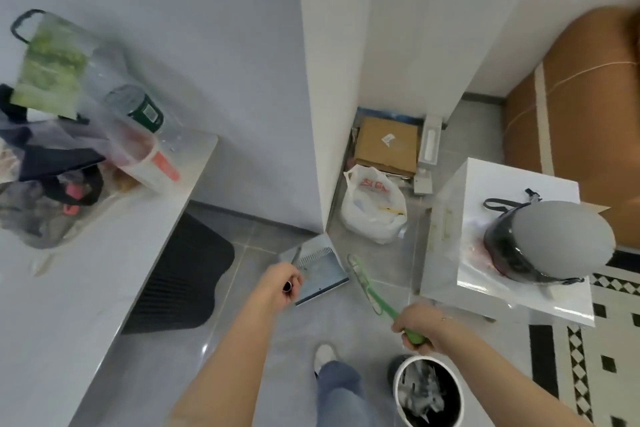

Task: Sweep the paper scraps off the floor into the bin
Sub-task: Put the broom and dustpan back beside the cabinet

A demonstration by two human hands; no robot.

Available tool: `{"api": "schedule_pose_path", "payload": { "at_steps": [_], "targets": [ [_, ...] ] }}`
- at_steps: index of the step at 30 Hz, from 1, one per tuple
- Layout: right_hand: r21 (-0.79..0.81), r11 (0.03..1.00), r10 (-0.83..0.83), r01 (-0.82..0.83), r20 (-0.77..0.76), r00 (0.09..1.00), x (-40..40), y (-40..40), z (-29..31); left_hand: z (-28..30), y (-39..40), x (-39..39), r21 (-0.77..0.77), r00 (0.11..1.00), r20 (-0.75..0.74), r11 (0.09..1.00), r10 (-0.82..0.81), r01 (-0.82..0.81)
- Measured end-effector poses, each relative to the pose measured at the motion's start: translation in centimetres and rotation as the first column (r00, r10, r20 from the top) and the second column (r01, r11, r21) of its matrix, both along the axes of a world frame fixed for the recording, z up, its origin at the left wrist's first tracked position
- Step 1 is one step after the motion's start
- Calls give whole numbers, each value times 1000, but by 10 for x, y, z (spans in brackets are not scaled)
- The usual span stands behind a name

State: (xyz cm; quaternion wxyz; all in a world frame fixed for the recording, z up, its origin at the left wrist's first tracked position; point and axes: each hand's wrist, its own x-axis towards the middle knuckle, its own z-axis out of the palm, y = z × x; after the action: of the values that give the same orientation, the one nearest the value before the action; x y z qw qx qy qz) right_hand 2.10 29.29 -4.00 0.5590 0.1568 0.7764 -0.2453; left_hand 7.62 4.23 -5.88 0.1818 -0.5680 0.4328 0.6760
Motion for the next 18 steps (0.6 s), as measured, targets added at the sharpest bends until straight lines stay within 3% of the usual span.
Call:
{"api": "schedule_pose_path", "payload": {
  "at_steps": [8, 18],
  "targets": [
    [121, 980, 147, -157, 83, 986, -37, -27, -28, -51, -54, -85, 101, 959, 119, 964, -256, 245],
    [140, 976, 146, -166, 144, 979, -48, -43, -65, -89, -82, -144, 213, 982, 107, 968, -155, 129]
  ]
}}
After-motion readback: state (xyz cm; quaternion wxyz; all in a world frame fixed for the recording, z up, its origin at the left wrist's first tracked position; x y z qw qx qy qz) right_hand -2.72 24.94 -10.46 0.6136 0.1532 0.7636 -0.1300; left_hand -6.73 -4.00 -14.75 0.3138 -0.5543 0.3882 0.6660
